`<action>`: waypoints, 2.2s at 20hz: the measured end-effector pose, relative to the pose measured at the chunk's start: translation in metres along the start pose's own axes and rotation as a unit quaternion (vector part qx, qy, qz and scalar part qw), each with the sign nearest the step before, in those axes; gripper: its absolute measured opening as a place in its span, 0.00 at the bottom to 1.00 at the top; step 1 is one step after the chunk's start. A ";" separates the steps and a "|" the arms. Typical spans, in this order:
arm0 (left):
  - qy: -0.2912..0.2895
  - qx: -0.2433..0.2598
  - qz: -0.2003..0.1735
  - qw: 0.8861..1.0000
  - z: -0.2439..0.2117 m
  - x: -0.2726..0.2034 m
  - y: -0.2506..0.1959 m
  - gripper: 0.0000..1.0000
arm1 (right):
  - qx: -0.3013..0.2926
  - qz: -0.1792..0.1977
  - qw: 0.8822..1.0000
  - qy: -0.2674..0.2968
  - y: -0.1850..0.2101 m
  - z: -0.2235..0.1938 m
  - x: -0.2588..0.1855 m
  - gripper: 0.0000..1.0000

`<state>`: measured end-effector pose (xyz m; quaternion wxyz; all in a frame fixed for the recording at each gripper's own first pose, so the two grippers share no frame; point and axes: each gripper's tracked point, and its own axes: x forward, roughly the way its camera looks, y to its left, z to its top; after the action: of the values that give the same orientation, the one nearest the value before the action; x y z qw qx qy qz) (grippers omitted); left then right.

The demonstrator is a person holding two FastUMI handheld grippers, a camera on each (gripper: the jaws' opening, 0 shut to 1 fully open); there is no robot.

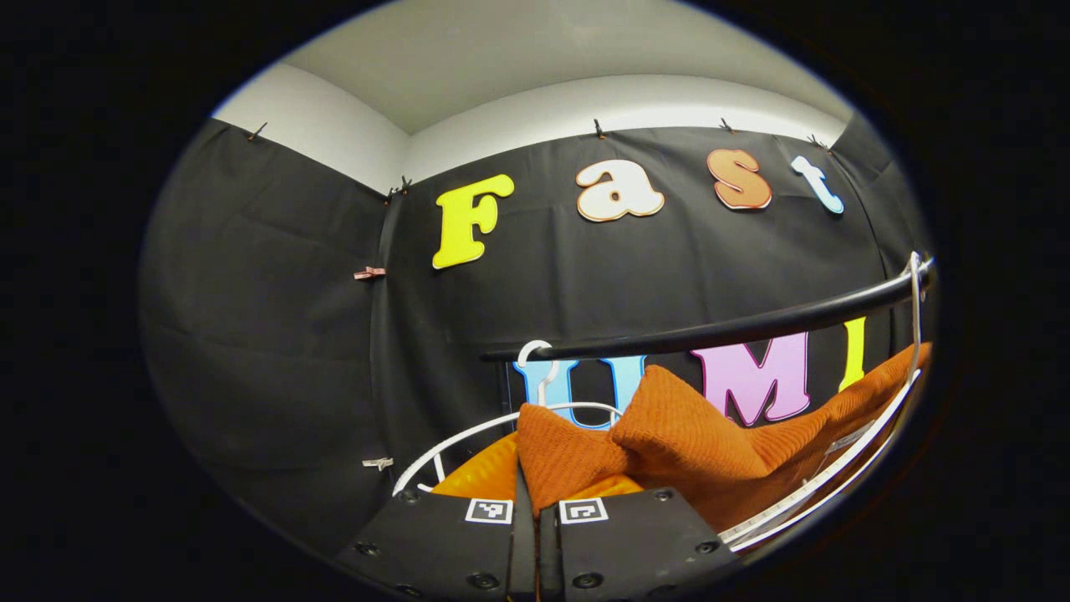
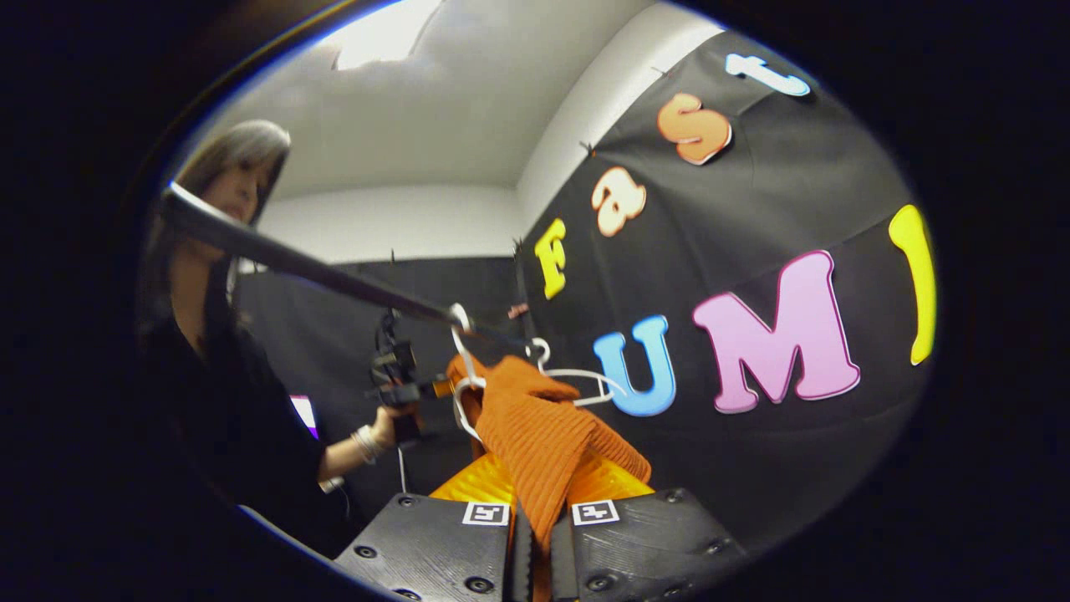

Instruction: Grasp the clothes on the hanger with both hands and then place them into the laundry hamper below.

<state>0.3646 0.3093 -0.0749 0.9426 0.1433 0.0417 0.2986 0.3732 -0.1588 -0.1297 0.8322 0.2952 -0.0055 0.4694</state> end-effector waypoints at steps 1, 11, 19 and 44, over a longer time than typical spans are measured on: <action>0.000 -0.002 -0.003 1.000 -0.001 -0.001 -0.003 0.07 | 0.008 -0.014 1.000 -0.012 -0.011 0.006 0.000 0.13; 0.038 -0.033 -0.073 0.996 -0.058 -0.037 -0.030 0.06 | 0.046 -0.262 0.962 0.060 -0.141 -0.066 -0.029 0.13; 0.141 -0.039 -0.052 0.988 -0.155 -0.088 -0.030 0.06 | 0.079 -0.339 0.922 0.170 -0.140 -0.166 -0.045 0.13; 0.269 -0.073 -0.240 0.930 -0.222 -0.209 -0.203 0.17 | 0.085 -0.280 0.885 0.363 0.041 -0.344 -0.006 0.13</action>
<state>0.2695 0.0852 -0.3483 0.9475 -0.0258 0.3049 0.0932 0.2452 0.0229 -0.3956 0.8445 0.1634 0.4197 0.2898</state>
